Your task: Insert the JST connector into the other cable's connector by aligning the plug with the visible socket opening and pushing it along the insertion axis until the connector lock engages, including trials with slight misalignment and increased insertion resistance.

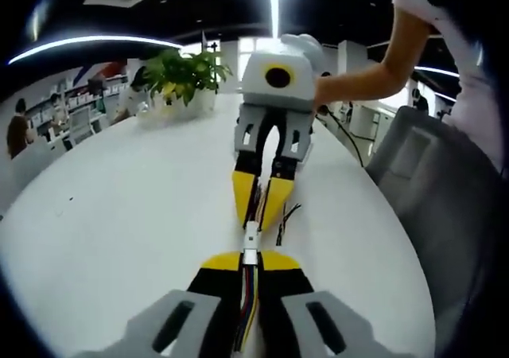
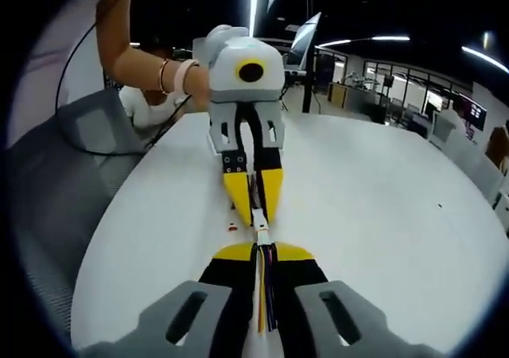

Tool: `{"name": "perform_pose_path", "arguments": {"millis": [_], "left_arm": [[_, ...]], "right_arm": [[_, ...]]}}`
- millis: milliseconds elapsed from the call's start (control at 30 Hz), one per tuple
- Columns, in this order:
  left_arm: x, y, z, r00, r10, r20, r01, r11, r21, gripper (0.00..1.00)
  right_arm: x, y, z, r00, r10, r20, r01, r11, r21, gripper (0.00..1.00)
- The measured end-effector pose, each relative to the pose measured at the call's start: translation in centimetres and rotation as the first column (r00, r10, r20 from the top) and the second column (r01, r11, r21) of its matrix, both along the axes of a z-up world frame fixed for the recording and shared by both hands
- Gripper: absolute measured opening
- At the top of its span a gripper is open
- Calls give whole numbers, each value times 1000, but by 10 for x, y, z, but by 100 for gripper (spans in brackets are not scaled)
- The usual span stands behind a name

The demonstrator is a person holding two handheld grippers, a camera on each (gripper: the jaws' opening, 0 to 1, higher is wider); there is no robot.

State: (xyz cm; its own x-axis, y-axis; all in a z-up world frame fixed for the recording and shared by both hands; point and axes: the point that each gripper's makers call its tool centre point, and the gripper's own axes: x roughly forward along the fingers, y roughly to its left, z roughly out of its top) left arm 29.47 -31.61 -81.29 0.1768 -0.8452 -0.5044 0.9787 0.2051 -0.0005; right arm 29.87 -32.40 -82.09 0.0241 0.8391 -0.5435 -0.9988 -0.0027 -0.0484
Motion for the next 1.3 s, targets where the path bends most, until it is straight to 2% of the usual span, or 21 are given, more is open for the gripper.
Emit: {"name": "perform_pose_path", "arguments": {"millis": [167,200,267,500,767,933,967,1000,1033,1067,1100,1133,1300], "left_arm": [[-4,-4,3,999,-40,16,40,999,7,0],[-3,-4,2,999,-38,24,38,999,15,0],[-2,-4,1,1000,-19,-7,19,1000,14,0],[-3,-4,11,1000,-28,-2,28,1000,-7,0],[2,-5,17,999,-25,30,25,1000,12,0],[2,-11,16,999,-29,32,28,1000,10,0],[0,-23,28,1000,-24,2,24,997,-77,0],[2,-24,30,1000,-18,11,19,997,-79,0],[3,-23,26,999,-29,26,30,999,-45,0],[10,-17,21,997,-31,65,31,1000,-4,0],[12,-18,21,999,-8,33,10,999,-33,0],[14,-17,20,1000,1,24,0,999,-43,0],[17,-11,20,1000,1,26,1,999,-52,0]], "right_arm": [[-4,2,3,999,32,-4,-32,999,8,3],[-3,2,2,999,33,2,-33,999,1,3],[-3,1,2,999,35,-1,-35,999,2,3],[-5,1,13,999,48,0,-48,999,27,3],[-2,4,20,1000,26,6,-27,999,45,3],[-3,6,6,999,40,20,-40,999,-7,3],[-4,7,1,999,46,15,-46,999,-17,3],[-6,10,0,999,50,8,-50,999,-12,3],[-2,12,-1,1000,27,13,-27,1000,-12,3],[0,13,-1,1000,18,21,-18,1000,-12,3],[3,14,-1,1000,6,13,-6,1000,-5,3],[3,14,0,1000,3,13,-3,1000,-3,3],[3,18,1,1000,-2,15,2,1000,6,3]]}}
